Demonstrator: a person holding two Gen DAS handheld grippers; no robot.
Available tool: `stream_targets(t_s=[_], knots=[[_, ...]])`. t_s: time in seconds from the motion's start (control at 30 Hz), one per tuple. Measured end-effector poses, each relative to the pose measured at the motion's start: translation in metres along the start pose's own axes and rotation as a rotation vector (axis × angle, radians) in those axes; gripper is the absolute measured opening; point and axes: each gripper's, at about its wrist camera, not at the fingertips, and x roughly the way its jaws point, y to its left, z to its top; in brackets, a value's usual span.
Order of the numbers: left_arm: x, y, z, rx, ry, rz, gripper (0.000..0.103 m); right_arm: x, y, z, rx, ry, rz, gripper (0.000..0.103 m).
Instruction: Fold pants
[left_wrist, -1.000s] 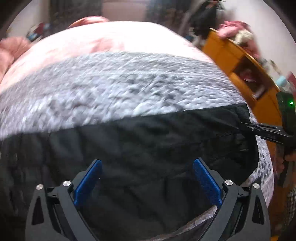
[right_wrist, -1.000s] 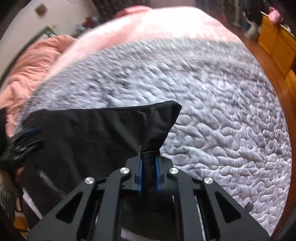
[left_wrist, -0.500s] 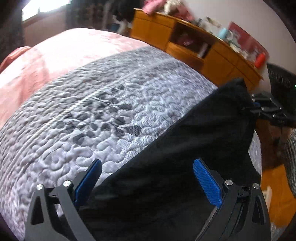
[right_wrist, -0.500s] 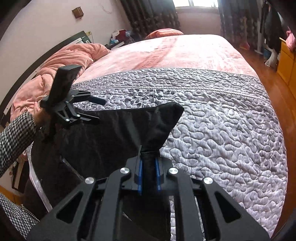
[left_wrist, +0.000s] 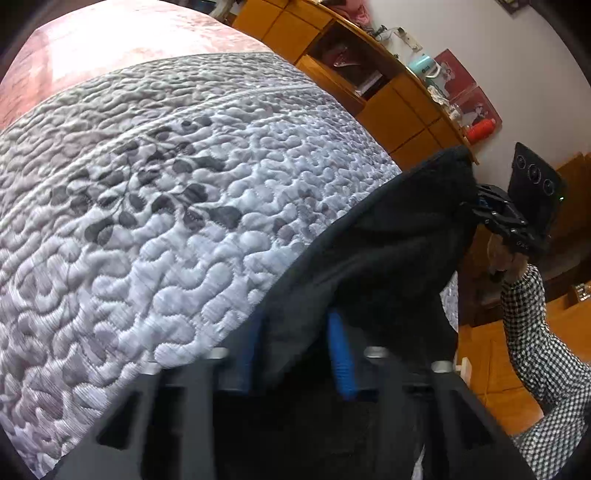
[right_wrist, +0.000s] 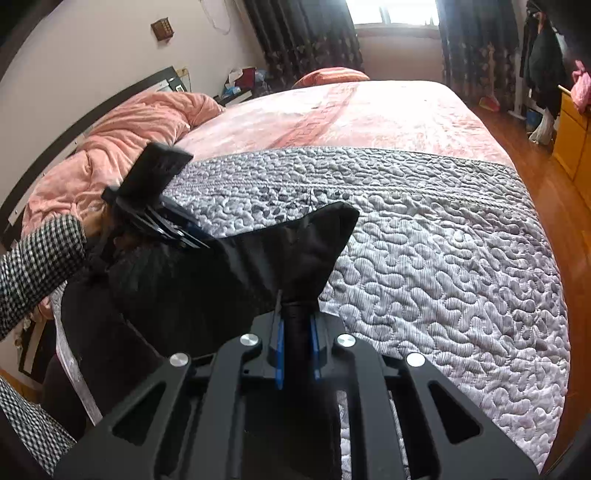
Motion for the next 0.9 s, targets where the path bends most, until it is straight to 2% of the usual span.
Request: stream_targets(t_s=[0.1,0.2,0.3,0.4,0.5,0.6,0.77,0.9], knots=[[-0.001,-0.006,-0.006,0.027,-0.05,0.042,0.015,0.001,0.004,0.001,-0.009,-0.004,-0.016,0.01],[-0.015,-0.017,-0.013,0.023,-0.126,0.105,0.011,0.0,0.006,0.001,-0.005,-0.019,-0.047,0.009],[-0.039,-0.052,-0.027,0.072,-0.226,0.229,0.01,-0.009,0.008,-0.002,0.008,-0.068,-0.079,0.01],[-0.058,-0.107,-0.058,0.159,-0.292,0.368,0.01,-0.016,0.014,-0.008,0.007,-0.11,-0.108,0.01],[-0.059,-0.155,-0.093,0.244,-0.306,0.48,0.01,-0.024,0.025,-0.022,-0.016,-0.143,-0.123,0.011],[-0.049,-0.196,-0.134,0.284,-0.286,0.531,0.01,-0.032,0.039,-0.041,-0.043,-0.157,-0.138,0.012],[-0.022,-0.234,-0.184,0.306,-0.271,0.602,0.011,-0.041,0.059,-0.086,-0.063,-0.16,-0.17,0.018],[0.009,-0.254,-0.223,0.305,-0.219,0.64,0.014,-0.044,0.07,-0.121,-0.067,-0.121,-0.192,0.026]])
